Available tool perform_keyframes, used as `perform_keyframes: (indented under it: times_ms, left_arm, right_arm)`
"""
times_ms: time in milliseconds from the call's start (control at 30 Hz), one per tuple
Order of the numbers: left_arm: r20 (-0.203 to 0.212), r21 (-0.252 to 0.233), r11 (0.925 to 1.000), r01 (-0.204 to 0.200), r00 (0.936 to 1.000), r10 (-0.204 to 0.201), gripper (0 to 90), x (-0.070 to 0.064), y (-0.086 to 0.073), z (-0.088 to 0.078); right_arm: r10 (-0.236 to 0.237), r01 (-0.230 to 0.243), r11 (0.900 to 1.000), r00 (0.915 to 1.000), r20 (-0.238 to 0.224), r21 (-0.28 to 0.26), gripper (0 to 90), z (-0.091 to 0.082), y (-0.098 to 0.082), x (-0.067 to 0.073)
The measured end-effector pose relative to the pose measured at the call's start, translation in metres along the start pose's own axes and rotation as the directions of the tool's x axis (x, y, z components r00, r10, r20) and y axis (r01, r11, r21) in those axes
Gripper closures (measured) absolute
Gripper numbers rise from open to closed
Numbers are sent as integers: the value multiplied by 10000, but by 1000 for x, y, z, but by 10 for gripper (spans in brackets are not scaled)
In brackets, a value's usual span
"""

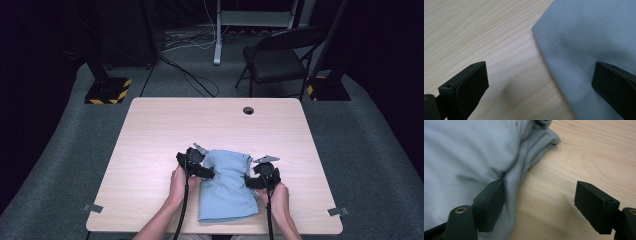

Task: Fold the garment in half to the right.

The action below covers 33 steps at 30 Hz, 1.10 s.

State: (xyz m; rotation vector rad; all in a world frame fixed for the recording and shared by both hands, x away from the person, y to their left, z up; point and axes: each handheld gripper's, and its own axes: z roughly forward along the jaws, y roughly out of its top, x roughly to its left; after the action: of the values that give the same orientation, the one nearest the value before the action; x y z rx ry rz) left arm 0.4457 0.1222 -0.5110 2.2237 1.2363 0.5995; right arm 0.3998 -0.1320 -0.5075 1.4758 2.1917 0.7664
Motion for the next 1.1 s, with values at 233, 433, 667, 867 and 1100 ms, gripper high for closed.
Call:
perform_keyframes:
  times_ms: [233,433,667,867,1100]
  left_arm:
    - [947,-429,9874,1523,9845,-1478,4,14,-7,-8]
    - [876,-55,9932,1159,9895,-1150,4,10,-9,2]
    - [836,-71,9970,772,9936,-764,5,10,-7,3]
    - [917,-106,9970,767,9929,-754,5,12,-8,4]
    - [904,-102,9966,816,9927,-803,4,13,-8,4]
  right_arm:
    - [557,-602,9967,9952,-802,-546,144,-8,11,-10]
    - [412,-449,9972,9973,-609,-597,143,11,34,-8]
    - [1024,-1023,9940,9947,-1,-375,129,27,32,-18]
    - [1209,-1175,9914,9909,594,-578,122,26,32,-21]
    - [1132,-1115,9897,9935,146,-894,142,-5,25,-21]
